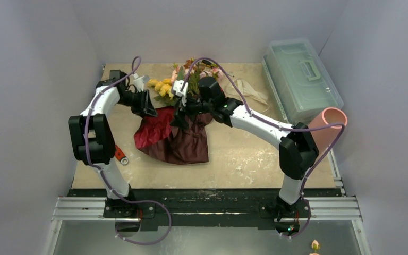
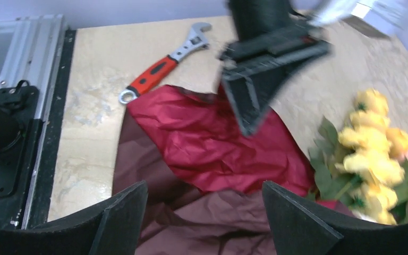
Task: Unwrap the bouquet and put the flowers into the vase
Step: Unfold the wrapping paper at the center of the board.
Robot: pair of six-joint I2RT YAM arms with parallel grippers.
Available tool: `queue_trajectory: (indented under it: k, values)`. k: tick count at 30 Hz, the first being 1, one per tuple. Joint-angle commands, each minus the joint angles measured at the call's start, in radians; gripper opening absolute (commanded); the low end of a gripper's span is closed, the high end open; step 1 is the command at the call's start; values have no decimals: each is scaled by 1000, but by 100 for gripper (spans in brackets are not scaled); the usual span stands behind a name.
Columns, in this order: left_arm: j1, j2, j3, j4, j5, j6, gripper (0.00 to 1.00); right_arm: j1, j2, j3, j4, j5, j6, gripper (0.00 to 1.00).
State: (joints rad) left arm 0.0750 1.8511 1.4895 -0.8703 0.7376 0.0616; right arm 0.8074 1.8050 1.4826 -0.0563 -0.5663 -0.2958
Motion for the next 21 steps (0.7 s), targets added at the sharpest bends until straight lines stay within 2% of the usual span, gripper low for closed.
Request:
queue_trajectory:
  k: [1, 3, 7, 9, 14, 21]
  values:
    - [66, -11, -61, -31, -80, 71, 28, -55, 28, 44, -72, 43, 140, 82]
    - [68, -1, -75, -24, -105, 91, 32, -60, 77, 103, -120, 82, 178, 82]
    - [68, 9, -110, 1, -124, 111, 51, -60, 178, 234, -211, 132, 262, 86]
    - [67, 6, -125, 18, -141, 117, 55, -61, 215, 282, -230, 153, 289, 87]
    - [66, -6, -164, 67, -172, 111, 60, -61, 313, 412, -296, 282, 381, 89]
    - [59, -21, -204, 125, -227, 101, 63, -60, 396, 507, -350, 434, 457, 90]
